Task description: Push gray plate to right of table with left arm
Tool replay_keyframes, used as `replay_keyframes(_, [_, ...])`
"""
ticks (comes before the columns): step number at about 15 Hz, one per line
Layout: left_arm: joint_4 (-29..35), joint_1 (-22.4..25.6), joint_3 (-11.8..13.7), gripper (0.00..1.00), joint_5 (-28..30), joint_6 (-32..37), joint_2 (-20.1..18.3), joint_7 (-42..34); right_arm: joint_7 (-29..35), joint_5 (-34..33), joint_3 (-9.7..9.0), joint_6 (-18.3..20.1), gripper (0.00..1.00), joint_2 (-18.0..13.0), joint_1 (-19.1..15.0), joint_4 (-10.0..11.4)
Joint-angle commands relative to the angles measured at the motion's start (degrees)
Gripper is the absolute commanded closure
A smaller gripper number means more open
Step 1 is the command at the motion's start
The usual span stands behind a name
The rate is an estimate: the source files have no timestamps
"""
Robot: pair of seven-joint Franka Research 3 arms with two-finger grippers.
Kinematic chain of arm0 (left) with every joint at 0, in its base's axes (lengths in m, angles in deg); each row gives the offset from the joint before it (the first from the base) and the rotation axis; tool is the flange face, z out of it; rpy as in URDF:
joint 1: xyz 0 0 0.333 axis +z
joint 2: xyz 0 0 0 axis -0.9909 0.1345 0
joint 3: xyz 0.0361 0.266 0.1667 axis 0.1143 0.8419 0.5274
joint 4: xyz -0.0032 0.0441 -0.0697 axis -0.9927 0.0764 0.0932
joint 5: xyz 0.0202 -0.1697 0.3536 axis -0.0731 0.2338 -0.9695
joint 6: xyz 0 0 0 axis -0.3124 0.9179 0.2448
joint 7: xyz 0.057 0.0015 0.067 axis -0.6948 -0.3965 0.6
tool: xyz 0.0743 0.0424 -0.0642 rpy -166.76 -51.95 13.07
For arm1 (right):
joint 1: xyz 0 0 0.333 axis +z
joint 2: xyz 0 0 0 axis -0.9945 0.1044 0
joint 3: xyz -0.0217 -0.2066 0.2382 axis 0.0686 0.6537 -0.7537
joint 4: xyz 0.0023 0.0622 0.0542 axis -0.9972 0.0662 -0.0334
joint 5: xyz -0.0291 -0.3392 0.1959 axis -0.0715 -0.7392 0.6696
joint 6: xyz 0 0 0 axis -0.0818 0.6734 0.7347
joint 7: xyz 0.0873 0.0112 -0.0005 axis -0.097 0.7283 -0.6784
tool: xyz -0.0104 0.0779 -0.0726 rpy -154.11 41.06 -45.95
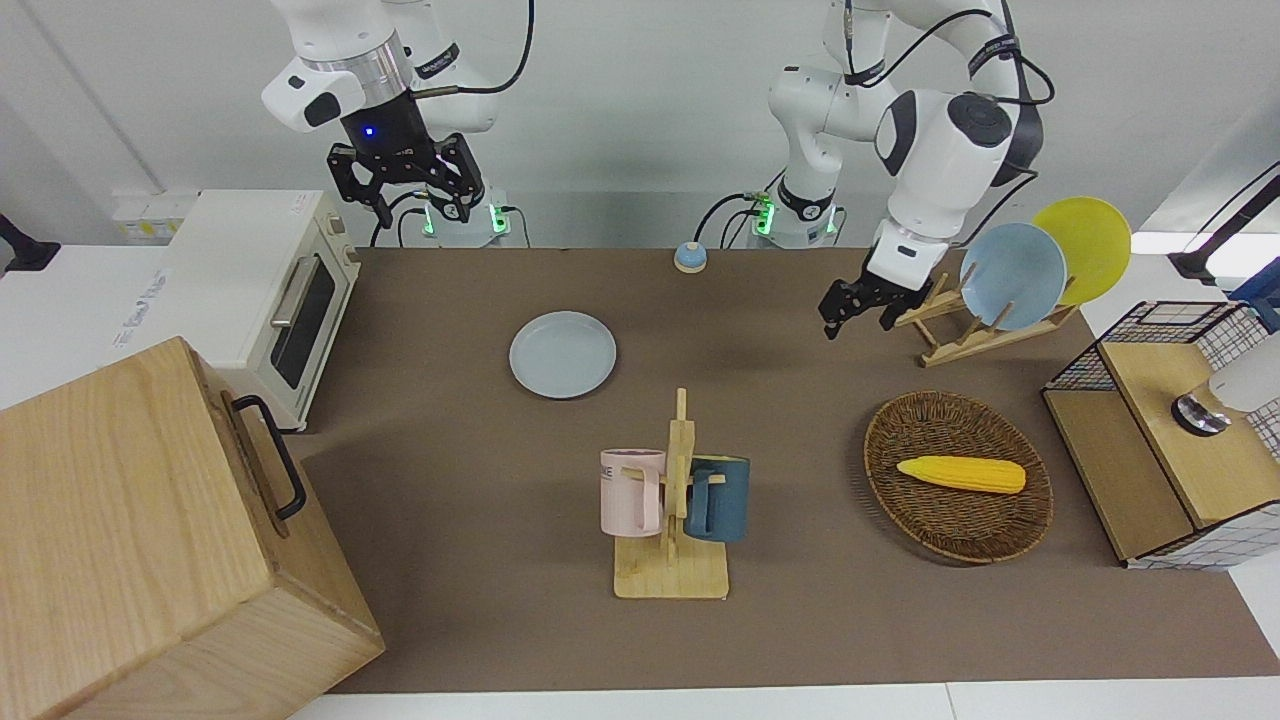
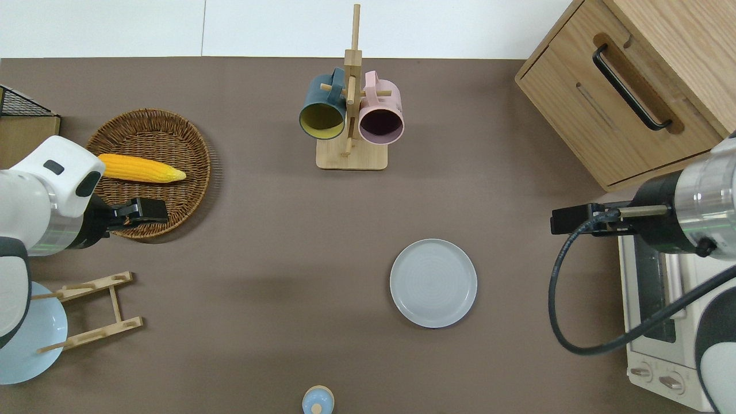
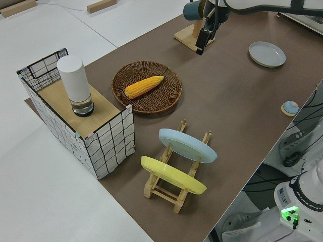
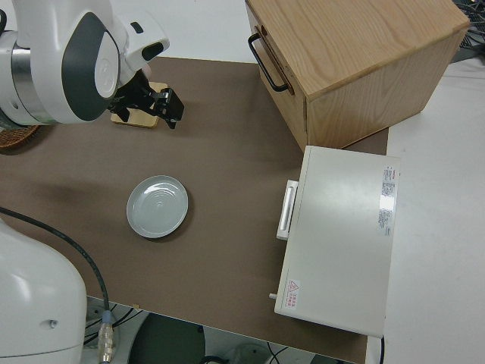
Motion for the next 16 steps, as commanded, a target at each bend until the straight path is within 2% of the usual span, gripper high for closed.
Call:
replay_keyframes(1, [-1.3,0.0,0.6,0.00,-3.3,2.1,-0.1,-0.4,0.1,0.9,-0.23,0.3,0.005,0.4,-0.4,-0.8])
replay_keyframes(2, [-2.0,0.7,0.3,0.00,-4.5,2.4,-1.2,-0.9,0.1,0.9,-0.23,0.3,0.005,0.4,-0.4,-0.8])
replay_keyframes(3, [-2.1,3.6,-1.1,0.00,-4.9,3.5,-2.2,-2.0,0.1,0.9,-0.23,0.3,0.005,0.4,-0.4,-0.7])
replay_keyframes(7, [-6.6,15.4,-10.8,0.00,-4.2,12.2,-2.7,-5.9,0.1,0.9,-0.23,0.3,0.005,0.4,-0.4,-0.8])
replay_keyframes(10, [-12.4,18.5,-13.3,0.00,-4.0,18.9,-2.6,-5.9,0.1,0.9,-0.23,0.3,0.005,0.4,-0.4,-0.8])
replay_keyframes(12, [-12.7,21.0,-15.9,0.00,-3.9,20.1,-2.7,-5.9,0.1,0.9,-0.23,0.3,0.005,0.4,-0.4,-0.8])
replay_keyframes(14, [-13.1,24.3,-19.6,0.00,-3.4,21.8,-2.8,-5.9,0.1,0.9,-0.23,0.3,0.005,0.4,-0.4,-0.8])
replay_keyframes(16, [-15.4,29.4,-24.3,0.00,-2.0,23.6,-2.8,-5.9,0.1,0.9,-0.23,0.3,0.005,0.4,-0.4,-0.8])
